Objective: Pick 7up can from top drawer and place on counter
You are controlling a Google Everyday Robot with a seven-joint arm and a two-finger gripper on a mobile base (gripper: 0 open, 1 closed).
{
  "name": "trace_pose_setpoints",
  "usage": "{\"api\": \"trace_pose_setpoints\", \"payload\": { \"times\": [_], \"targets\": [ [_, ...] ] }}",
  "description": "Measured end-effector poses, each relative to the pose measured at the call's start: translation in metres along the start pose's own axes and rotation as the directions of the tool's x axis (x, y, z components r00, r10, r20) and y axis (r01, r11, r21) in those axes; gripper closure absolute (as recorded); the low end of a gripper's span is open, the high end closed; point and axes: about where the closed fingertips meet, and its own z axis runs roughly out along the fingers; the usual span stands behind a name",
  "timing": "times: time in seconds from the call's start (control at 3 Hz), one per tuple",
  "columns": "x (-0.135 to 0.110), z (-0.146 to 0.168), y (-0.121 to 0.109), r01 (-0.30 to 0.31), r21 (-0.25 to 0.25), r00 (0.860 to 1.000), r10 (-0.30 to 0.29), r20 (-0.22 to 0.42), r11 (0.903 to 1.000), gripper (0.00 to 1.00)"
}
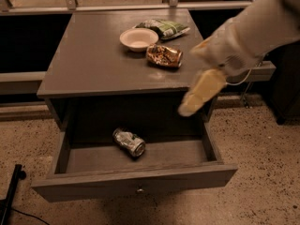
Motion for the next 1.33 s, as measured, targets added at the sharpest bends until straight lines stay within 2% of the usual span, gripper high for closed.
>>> {"api": "trace_pose_setpoints", "payload": {
  "times": [0.33,0.67,1.0,1.33],
  "targets": [
    [-0.039,0.041,-0.001,0.085,0.032,0.989,-0.089,0.121,0.9958,0.0],
    [-0.054,0.055,-0.007,0.157,0.072,0.974,-0.166,0.156,0.985,0.0],
    [-0.038,0.106,0.033,0.1,-0.004,0.972,-0.097,0.215,0.995,0.0],
    [-0.012,0.19,0.075,0.0,-0.039,0.974,0.009,0.228,0.9993,0.0]
  ]
}}
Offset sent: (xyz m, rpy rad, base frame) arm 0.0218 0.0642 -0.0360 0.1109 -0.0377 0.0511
